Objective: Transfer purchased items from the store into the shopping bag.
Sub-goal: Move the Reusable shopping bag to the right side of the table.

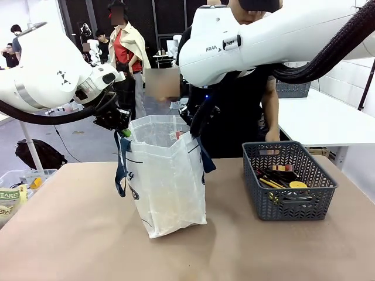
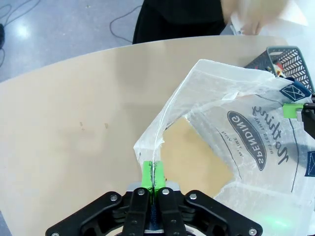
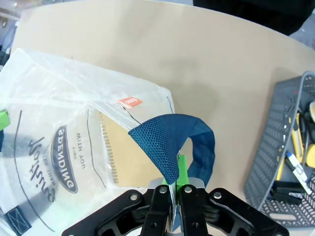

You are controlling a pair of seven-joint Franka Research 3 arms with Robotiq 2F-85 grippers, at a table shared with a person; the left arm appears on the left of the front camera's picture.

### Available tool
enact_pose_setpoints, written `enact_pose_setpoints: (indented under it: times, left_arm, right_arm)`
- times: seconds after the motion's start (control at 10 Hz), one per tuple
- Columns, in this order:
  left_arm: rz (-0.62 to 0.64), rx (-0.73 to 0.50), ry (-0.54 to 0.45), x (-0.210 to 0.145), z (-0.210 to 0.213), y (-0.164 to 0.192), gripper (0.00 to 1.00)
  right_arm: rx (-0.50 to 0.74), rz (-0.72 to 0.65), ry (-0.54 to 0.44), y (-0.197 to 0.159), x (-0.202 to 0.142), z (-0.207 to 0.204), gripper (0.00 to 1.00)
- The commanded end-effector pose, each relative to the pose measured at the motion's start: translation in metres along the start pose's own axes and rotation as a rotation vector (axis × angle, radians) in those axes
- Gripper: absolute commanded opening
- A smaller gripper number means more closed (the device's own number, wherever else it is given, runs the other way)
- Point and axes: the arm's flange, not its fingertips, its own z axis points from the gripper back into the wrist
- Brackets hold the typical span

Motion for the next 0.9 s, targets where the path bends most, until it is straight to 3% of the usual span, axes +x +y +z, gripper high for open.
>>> enact_pose_setpoints:
  times: [0.0, 0.8]
  left_arm:
    - [0.016, -0.009, -0.005, -0.0016, 0.0030, 0.0008, 0.00]
    - [0.016, -0.009, -0.005, -0.0016, 0.0030, 0.0008, 0.00]
  right_arm:
    - [0.021, 0.008, 0.007, -0.0022, 0.0001, 0.0015, 0.00]
    - [0.021, 0.008, 0.007, -0.0022, 0.0001, 0.0015, 0.00]
